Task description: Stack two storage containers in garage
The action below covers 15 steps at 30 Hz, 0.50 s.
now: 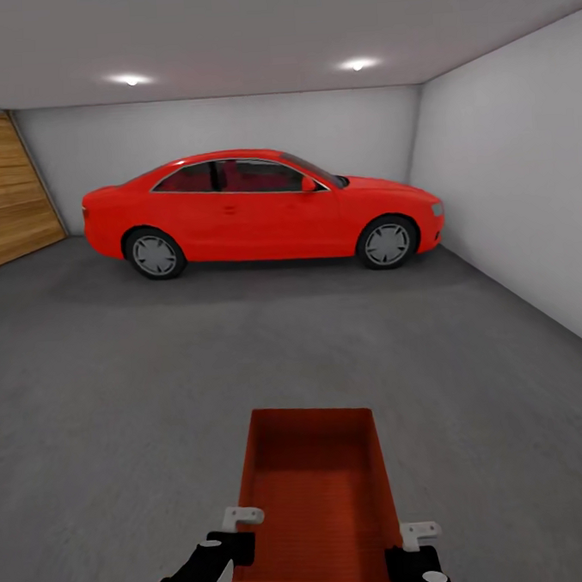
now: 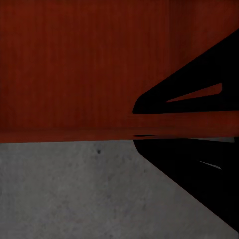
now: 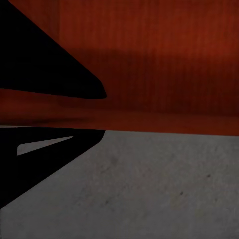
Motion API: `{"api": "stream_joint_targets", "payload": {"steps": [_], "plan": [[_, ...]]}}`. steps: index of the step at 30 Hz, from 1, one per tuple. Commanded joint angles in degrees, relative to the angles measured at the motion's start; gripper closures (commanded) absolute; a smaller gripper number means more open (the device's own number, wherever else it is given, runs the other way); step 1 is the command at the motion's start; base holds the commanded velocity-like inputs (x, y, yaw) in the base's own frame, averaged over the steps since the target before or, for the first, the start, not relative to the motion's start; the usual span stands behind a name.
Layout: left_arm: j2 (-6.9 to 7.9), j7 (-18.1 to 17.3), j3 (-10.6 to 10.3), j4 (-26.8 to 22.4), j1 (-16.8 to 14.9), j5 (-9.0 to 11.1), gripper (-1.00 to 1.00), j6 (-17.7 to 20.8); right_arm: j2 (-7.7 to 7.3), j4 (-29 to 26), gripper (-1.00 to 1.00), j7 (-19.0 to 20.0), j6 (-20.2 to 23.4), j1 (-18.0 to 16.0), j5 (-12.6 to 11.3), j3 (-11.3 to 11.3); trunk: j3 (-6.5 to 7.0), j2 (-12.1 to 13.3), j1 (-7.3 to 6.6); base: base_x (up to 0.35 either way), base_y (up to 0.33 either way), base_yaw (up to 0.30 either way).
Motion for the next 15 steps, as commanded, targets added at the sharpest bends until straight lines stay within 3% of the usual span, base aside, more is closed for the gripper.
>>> {"api": "stream_joint_targets", "payload": {"steps": [1, 15], "plan": [[-0.22, 0.2, -1.5, 0.1, 0.0, 0.4, 1.00, 0.3, 0.04, 0.0, 1.00, -0.2, -0.3, -0.1, -0.2, 0.0, -0.07, -0.1, 0.04, 0.322, 0.000, 0.000], [-0.22, 0.2, -1.5, 0.1, 0.0, 0.4, 1.00, 0.3, 0.04, 0.0, 1.00, -0.2, -0.3, -0.1, -0.2, 0.0, -0.07, -0.1, 0.04, 0.323, 0.000, 0.000]]}}
